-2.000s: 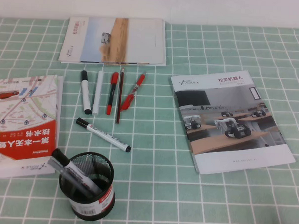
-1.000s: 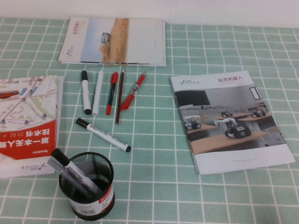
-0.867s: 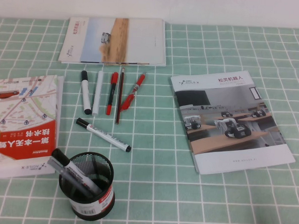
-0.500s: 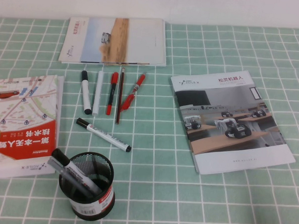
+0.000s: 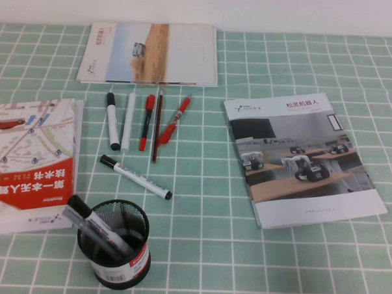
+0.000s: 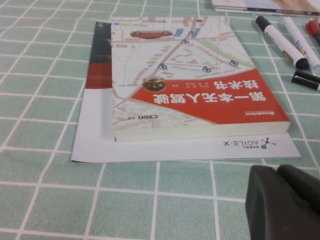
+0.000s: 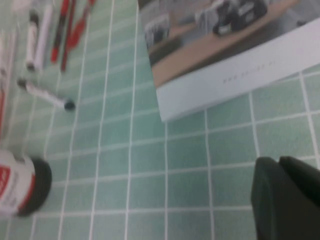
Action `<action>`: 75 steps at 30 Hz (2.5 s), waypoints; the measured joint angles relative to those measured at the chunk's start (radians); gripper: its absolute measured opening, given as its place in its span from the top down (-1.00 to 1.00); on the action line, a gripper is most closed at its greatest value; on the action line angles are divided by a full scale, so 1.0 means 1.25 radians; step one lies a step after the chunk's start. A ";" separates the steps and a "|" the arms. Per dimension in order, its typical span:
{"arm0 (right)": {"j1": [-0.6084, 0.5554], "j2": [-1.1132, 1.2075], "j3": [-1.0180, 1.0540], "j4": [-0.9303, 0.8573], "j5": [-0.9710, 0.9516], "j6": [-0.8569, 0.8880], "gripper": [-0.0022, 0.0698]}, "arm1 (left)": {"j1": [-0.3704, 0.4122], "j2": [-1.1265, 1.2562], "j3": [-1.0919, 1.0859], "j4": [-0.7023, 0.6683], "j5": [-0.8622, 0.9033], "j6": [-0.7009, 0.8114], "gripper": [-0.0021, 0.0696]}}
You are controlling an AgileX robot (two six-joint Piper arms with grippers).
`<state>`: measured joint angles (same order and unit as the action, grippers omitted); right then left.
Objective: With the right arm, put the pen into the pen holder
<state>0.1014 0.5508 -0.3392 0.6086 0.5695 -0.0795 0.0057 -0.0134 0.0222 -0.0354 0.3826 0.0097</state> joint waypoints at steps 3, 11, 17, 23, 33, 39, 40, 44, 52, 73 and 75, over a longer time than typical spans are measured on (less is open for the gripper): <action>0.000 0.119 -0.093 -0.018 0.075 -0.054 0.99 | 0.000 0.000 0.000 0.000 0.000 0.000 0.95; 0.027 0.393 -0.327 -0.042 0.155 -0.151 0.99 | 0.000 0.000 0.000 0.000 0.000 0.000 0.95; 0.163 0.563 -0.477 -0.107 0.170 -0.152 0.99 | 0.000 0.000 0.000 0.000 0.000 0.000 0.95; 0.293 0.758 -0.678 -0.188 0.221 -0.127 0.99 | 0.000 0.000 0.000 0.000 0.000 0.000 0.95; 0.395 1.077 -1.091 -0.305 0.417 -0.121 0.99 | 0.000 0.000 0.000 0.000 0.000 0.000 0.95; 0.427 1.256 -1.316 -0.310 0.507 -0.154 0.81 | 0.000 0.000 0.000 0.000 0.000 0.000 0.95; 0.431 1.282 -1.350 -0.304 0.515 -0.169 0.75 | 0.000 0.000 0.000 0.000 0.000 0.000 0.95; 0.455 1.372 -1.465 -0.274 0.526 -0.206 0.46 | 0.000 0.000 0.000 0.000 0.000 0.000 0.95; 0.497 1.502 -1.627 -0.269 0.526 -0.243 0.21 | 0.000 0.000 0.000 0.000 0.000 0.000 0.95; 0.521 1.589 -1.672 -0.310 0.486 -0.266 0.21 | 0.000 0.000 0.000 0.000 0.000 0.000 0.95; 0.523 1.589 -1.672 -0.317 0.484 -0.266 0.28 | 0.000 0.000 0.000 0.000 0.000 0.000 0.95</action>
<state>0.7548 2.5367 -2.4297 0.2120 1.1740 -0.4117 0.0057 -0.0134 0.0222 -0.0354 0.3826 0.0097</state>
